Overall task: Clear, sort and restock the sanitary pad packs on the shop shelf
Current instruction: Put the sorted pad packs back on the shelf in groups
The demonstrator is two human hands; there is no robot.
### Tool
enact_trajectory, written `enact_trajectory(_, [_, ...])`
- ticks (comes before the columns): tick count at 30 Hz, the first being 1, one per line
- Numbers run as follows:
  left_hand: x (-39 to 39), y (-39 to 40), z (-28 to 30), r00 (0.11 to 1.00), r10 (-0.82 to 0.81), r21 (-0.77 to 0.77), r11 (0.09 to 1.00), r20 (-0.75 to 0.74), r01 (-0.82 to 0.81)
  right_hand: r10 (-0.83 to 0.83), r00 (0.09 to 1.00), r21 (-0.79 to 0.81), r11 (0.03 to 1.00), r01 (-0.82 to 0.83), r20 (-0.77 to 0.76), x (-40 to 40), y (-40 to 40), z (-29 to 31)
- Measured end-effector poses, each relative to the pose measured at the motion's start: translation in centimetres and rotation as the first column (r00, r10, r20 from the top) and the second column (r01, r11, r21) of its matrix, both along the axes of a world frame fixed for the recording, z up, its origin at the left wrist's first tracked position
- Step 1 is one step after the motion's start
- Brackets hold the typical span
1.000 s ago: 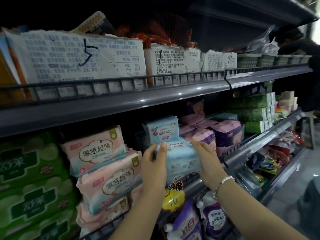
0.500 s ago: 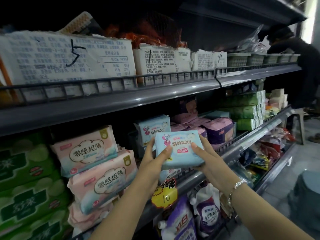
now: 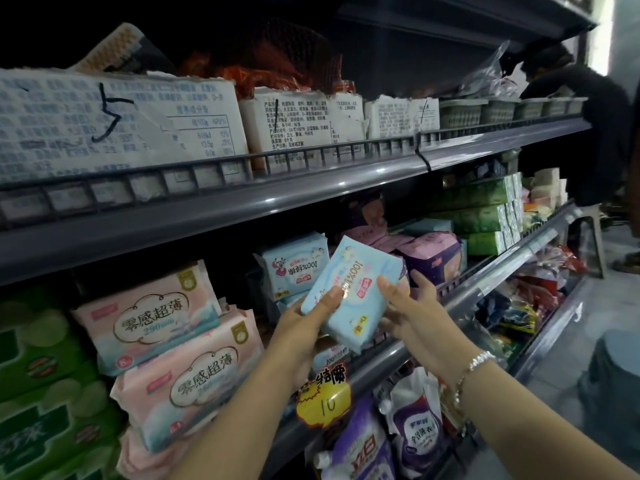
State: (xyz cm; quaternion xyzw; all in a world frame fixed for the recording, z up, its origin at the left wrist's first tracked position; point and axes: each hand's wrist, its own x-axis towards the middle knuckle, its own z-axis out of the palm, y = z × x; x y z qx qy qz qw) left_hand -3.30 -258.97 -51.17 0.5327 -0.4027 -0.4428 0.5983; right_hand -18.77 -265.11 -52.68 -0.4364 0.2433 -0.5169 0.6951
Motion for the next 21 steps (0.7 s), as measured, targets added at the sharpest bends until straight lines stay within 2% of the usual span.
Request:
enact_trajectory(2, [-0.7,-0.2,-0.4,0.999,0.030,-0.020,0.999,0.043,-0.029,0.006,0.999,-0.007,1.000,-0.006,-0.050,0.5,0.4,0.1])
enact_trajectory(4, [-0.8,-0.5,-0.2,0.977,0.071,-0.024,0.997,0.199,-0.068,-0.057,0.994,-0.008,0.998,0.056,-0.098,0.5,0.2,0.4])
enact_trajectory(5, [-0.4,-0.9,0.0,0.942,0.146,-0.058,0.989,0.301,-0.134,-0.092,0.989,-0.001,0.996,0.092,-0.112,0.3,-0.2,0.6])
enact_trajectory(7, [0.7,-1.8,0.9,0.795,0.388,-0.213,0.922,0.467,-0.324,-0.144,0.979,-0.029,0.990,0.141,-0.143,-0.4,-0.9,1.1])
enact_trajectory(8, [1.3,-2.2,1.4,0.724,0.482,-0.295,0.876,0.493,-0.381,-0.163,0.971,-0.070,0.986,0.152,-0.175,-0.7,-1.2,1.3])
enact_trajectory(10, [2.5,-3.3,2.6,0.671,0.559,-0.355,0.829,0.487,-0.432,-0.205,0.940,-0.183,0.970,0.159,-0.273,-0.8,-1.8,1.6])
enact_trajectory(11, [3.4,-4.3,3.1,0.647,0.551,-0.344,0.835,0.527,-0.430,-0.225,0.920,-0.231,0.961,0.153,-0.322,-0.7,-2.0,1.7])
enact_trajectory(13, [5.2,-6.1,4.1,0.577,0.467,-0.226,0.869,0.670,-0.440,-0.250,0.892,-0.288,0.947,0.144,-0.376,-0.4,-2.4,2.1])
enact_trajectory(16, [6.9,-7.8,5.8,0.421,0.322,-0.087,0.868,0.848,-0.489,-0.255,0.893,-0.301,0.943,0.145,-0.371,0.1,-3.4,2.3])
enact_trajectory(19, [7.1,-8.5,7.2,0.311,0.157,-0.006,0.900,0.937,-0.436,-0.246,0.901,-0.299,0.944,0.139,-0.358,0.9,-4.2,2.3])
enact_trajectory(21, [7.2,-8.9,7.6,0.285,0.091,0.023,0.927,0.954,-0.375,-0.235,0.907,-0.286,0.949,0.135,-0.349,1.4,-4.7,2.0])
